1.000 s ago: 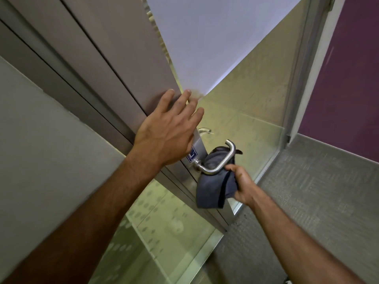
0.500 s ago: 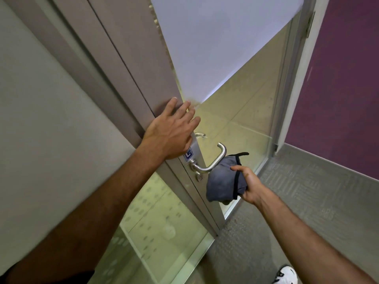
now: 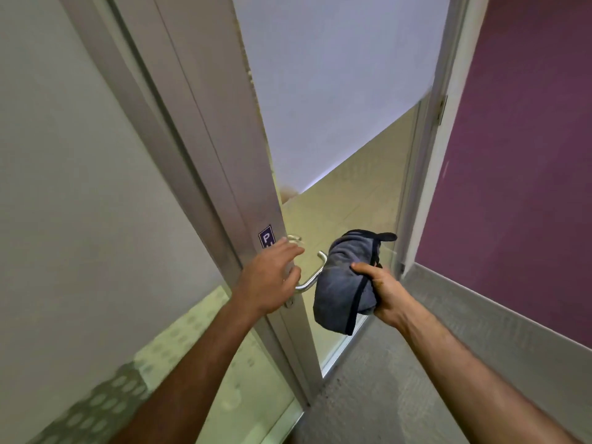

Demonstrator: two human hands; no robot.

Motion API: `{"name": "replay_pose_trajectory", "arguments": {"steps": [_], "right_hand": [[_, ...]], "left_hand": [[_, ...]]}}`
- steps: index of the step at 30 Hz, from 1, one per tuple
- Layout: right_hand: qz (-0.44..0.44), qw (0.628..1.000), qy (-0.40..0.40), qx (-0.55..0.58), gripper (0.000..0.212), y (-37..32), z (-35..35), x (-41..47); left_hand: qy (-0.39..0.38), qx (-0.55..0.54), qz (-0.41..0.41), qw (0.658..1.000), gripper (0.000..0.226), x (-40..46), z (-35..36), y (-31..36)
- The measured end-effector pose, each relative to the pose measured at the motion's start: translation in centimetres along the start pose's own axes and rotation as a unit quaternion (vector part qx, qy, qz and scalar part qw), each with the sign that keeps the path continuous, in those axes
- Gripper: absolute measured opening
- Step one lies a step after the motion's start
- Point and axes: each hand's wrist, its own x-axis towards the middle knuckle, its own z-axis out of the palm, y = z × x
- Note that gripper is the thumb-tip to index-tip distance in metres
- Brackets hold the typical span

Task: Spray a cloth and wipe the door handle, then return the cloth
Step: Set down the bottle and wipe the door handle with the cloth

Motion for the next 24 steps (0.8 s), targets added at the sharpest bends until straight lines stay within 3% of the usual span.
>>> {"name": "replay_pose_trajectory", "arguments": {"steps": [4,7,11,14,19,24], "right_hand": [[-0.011,0.998,-0.054,-0.025,0.031,-0.9,-0.1,0.7],[-0.01,0.993,-0.105,-0.061,0.03,-2.2,-0.1,2.3],[-0.011,0.976,-0.195,-0.096,0.031,-4.2,0.0,4.1],[-0.004,0.959,-0.257,-0.119,0.034,-5.8,-0.6,5.7],[0.045,0.931,-0.315,-0.177,0.034,-7.3,-0.8,7.8],[0.052,0.874,-0.402,-0.267,0.031,-7.0,0.4,6.6]], "left_hand": [[-0.033,-0.098,-0.118,0.988,0.052,-1.3,3.7,2.0],[-0.011,-0.209,-0.204,0.956,0.053,-0.3,5.1,3.4],[0.016,-0.366,-0.261,0.893,0.03,1.1,6.5,5.3],[0.077,-0.403,-0.294,0.863,0.018,2.6,7.7,7.0],[0.163,-0.457,-0.337,0.807,0.022,2.8,8.8,9.8],[0.232,-0.45,-0.401,0.764,0.023,0.0,8.3,12.6]]}}
